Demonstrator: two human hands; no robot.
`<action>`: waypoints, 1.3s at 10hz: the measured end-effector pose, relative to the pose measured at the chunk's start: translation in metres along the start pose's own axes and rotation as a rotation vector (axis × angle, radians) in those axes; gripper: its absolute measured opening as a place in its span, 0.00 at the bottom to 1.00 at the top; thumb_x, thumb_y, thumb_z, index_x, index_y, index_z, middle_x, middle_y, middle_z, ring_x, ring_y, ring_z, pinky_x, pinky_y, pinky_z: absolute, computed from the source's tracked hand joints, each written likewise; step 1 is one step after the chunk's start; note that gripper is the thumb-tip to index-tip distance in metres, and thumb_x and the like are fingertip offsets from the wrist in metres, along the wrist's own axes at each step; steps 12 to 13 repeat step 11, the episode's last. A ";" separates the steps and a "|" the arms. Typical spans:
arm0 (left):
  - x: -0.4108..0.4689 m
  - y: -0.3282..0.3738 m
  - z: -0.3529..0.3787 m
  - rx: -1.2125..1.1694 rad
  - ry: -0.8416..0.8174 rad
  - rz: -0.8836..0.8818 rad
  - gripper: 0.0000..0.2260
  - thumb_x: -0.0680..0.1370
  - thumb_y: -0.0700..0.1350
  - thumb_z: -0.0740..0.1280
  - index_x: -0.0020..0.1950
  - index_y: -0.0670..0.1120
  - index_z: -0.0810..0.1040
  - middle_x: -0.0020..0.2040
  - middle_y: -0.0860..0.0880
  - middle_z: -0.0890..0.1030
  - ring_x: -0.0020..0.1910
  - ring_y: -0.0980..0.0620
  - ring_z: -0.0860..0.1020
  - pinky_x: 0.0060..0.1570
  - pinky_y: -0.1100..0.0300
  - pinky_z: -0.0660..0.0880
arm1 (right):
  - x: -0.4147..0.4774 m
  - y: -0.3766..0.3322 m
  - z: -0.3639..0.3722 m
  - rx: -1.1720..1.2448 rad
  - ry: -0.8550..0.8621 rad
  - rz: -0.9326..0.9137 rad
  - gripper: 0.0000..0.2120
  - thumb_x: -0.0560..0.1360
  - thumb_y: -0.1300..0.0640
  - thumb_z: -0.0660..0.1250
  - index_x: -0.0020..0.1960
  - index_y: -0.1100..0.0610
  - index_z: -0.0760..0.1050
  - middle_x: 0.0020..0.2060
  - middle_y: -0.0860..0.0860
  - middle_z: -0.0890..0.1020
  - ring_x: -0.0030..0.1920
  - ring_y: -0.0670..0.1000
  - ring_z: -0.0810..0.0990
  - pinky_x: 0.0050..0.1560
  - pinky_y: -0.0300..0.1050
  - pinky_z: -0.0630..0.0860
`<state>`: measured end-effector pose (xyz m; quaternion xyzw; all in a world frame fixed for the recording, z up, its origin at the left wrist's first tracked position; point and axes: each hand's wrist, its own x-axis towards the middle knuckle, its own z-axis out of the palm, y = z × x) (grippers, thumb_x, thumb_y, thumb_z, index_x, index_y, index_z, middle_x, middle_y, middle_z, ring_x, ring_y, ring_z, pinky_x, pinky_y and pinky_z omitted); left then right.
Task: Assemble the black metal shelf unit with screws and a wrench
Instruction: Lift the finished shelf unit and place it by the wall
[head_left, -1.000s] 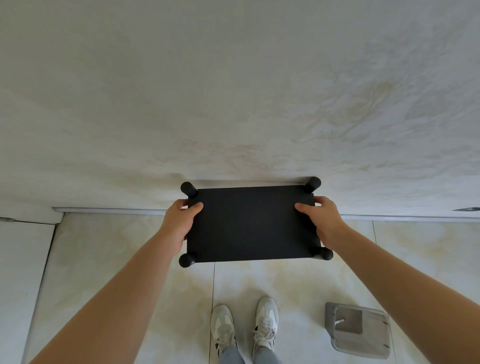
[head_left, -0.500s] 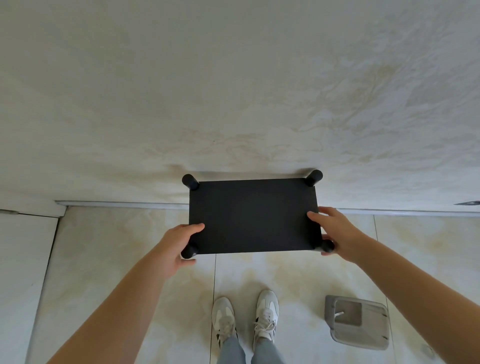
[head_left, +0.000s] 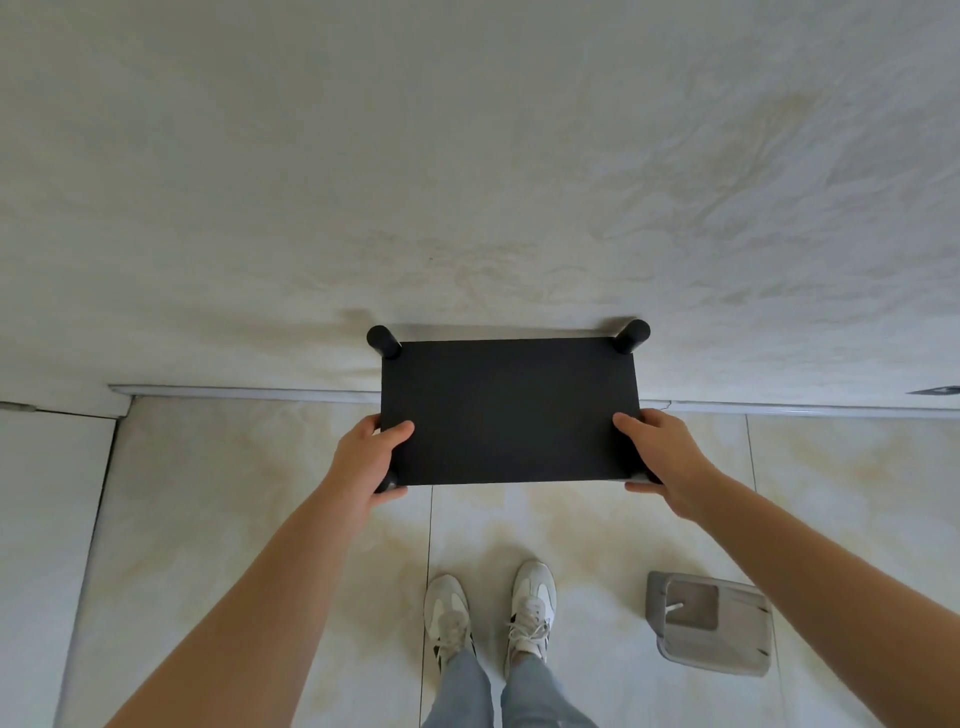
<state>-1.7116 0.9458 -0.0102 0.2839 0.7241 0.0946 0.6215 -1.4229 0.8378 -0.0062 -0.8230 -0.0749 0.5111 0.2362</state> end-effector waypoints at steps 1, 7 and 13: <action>-0.002 0.002 0.001 -0.006 0.005 -0.001 0.13 0.81 0.46 0.68 0.65 0.49 0.75 0.55 0.49 0.80 0.53 0.46 0.80 0.52 0.45 0.82 | 0.001 0.000 -0.002 0.016 -0.030 0.018 0.08 0.81 0.50 0.62 0.57 0.52 0.73 0.49 0.51 0.79 0.49 0.55 0.79 0.55 0.60 0.79; -0.041 0.023 -0.014 0.311 0.168 0.328 0.17 0.80 0.38 0.63 0.68 0.46 0.75 0.64 0.49 0.80 0.54 0.48 0.77 0.42 0.61 0.70 | -0.049 -0.035 -0.028 -0.446 0.045 -0.423 0.19 0.82 0.58 0.60 0.72 0.57 0.65 0.65 0.54 0.76 0.61 0.56 0.76 0.55 0.45 0.71; -0.166 -0.001 -0.027 0.776 0.233 0.745 0.16 0.83 0.41 0.61 0.71 0.48 0.72 0.60 0.50 0.80 0.58 0.52 0.78 0.52 0.60 0.72 | -0.168 -0.004 -0.041 -0.677 0.107 -0.731 0.18 0.83 0.55 0.58 0.72 0.56 0.65 0.66 0.54 0.72 0.62 0.55 0.74 0.60 0.45 0.72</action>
